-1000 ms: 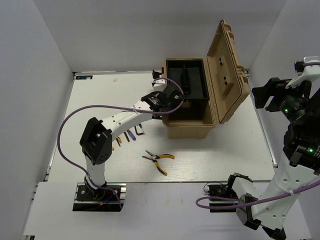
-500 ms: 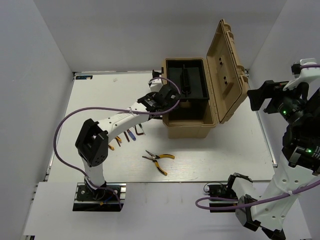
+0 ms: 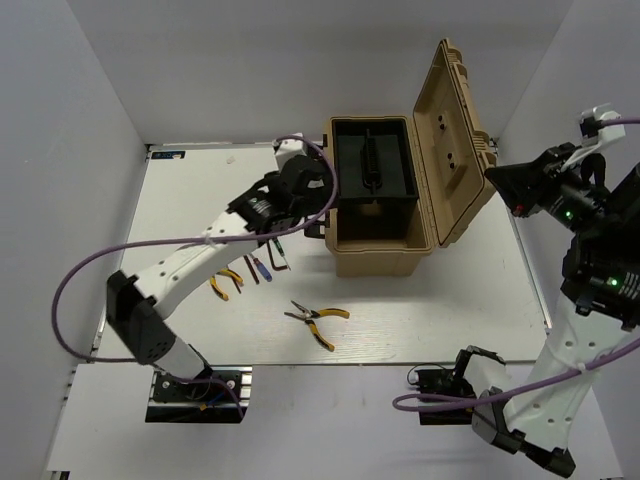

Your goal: Sort the tools into containers

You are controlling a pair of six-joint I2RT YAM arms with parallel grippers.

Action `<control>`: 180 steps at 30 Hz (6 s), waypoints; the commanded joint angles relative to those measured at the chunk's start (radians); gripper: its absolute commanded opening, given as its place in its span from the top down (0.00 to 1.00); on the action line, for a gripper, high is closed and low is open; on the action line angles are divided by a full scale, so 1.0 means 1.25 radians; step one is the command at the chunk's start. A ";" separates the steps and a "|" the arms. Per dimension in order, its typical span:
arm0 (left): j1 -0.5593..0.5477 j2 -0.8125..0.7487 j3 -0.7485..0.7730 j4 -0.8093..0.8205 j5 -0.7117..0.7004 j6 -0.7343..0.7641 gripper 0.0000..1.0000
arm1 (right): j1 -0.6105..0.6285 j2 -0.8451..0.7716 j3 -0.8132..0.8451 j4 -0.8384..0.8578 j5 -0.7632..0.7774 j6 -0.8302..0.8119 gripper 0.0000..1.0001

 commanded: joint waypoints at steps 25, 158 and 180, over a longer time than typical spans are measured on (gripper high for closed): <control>0.014 -0.438 -0.431 -0.014 -0.182 0.184 0.00 | 0.548 0.428 0.320 -0.072 0.188 -0.200 0.81; 0.297 -0.341 -0.753 0.083 -0.113 -0.149 0.24 | 0.824 0.352 -0.362 0.285 0.808 -0.822 1.00; 0.376 -0.239 -0.780 0.147 -0.068 -0.119 0.43 | 0.824 0.267 -0.317 0.156 0.710 -0.644 0.49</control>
